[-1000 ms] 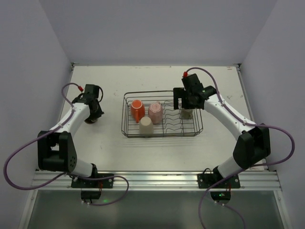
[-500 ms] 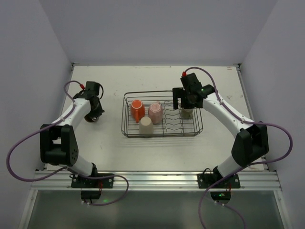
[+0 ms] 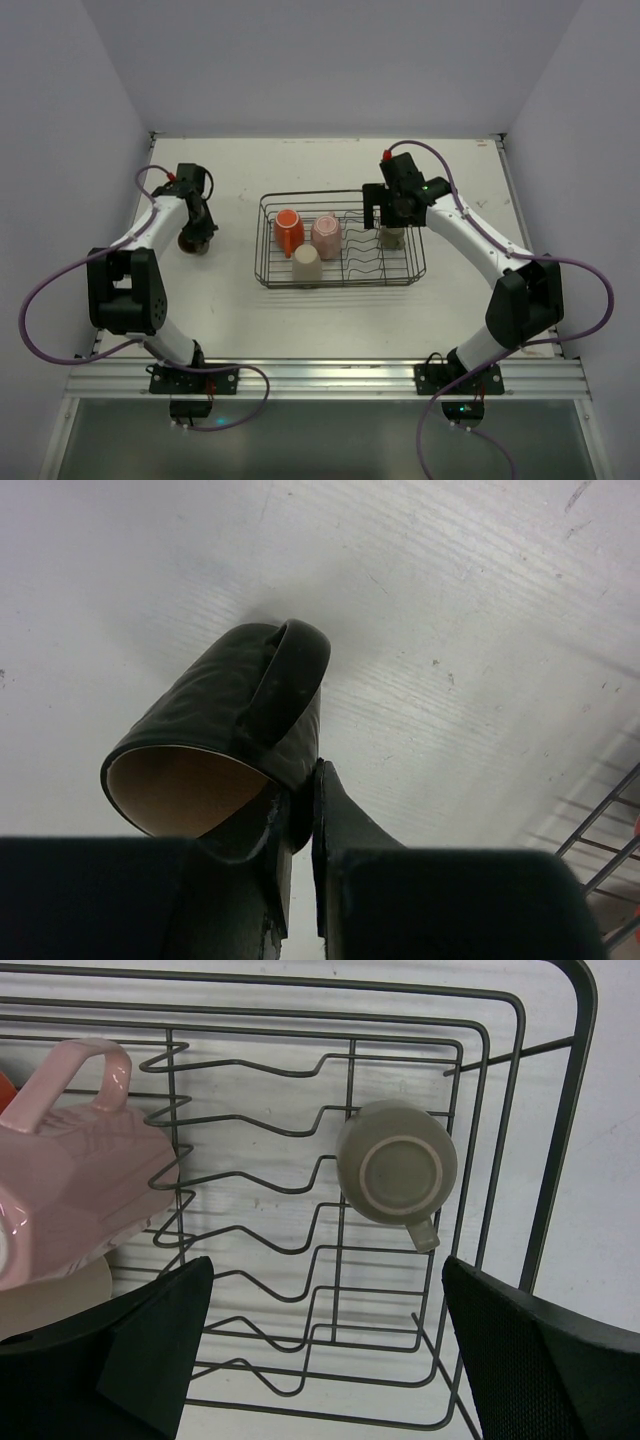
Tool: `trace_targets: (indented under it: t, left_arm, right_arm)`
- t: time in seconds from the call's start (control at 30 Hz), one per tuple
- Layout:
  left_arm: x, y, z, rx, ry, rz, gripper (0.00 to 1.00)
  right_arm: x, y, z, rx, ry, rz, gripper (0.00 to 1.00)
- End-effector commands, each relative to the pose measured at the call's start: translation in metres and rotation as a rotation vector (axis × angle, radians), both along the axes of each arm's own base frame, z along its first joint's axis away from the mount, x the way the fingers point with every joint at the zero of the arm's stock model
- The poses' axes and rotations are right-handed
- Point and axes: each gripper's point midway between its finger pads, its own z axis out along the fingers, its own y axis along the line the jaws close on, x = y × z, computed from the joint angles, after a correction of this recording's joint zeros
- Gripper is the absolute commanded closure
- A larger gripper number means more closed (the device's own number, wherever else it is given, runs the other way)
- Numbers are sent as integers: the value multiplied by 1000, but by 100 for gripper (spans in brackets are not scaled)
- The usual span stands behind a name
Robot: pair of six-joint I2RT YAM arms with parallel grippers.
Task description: Unload the cups from the dish rack
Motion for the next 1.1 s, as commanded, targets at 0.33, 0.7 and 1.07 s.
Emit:
trace_targets:
  t: [0.33,0.7,1.07]
  left_arm:
    - [13,4,2,-6,-12,-17,61]
    - [34,7,122,-1,-380,33,29]
    - [16,-51,239,-268,-727,-182,25]
  right_arm:
    - [5,-5,-1,-7,-5,6,1]
    - [12,-21,-13,-25,-4,-39,1]
    - [23,-21,-32,-50,12,-66,4]
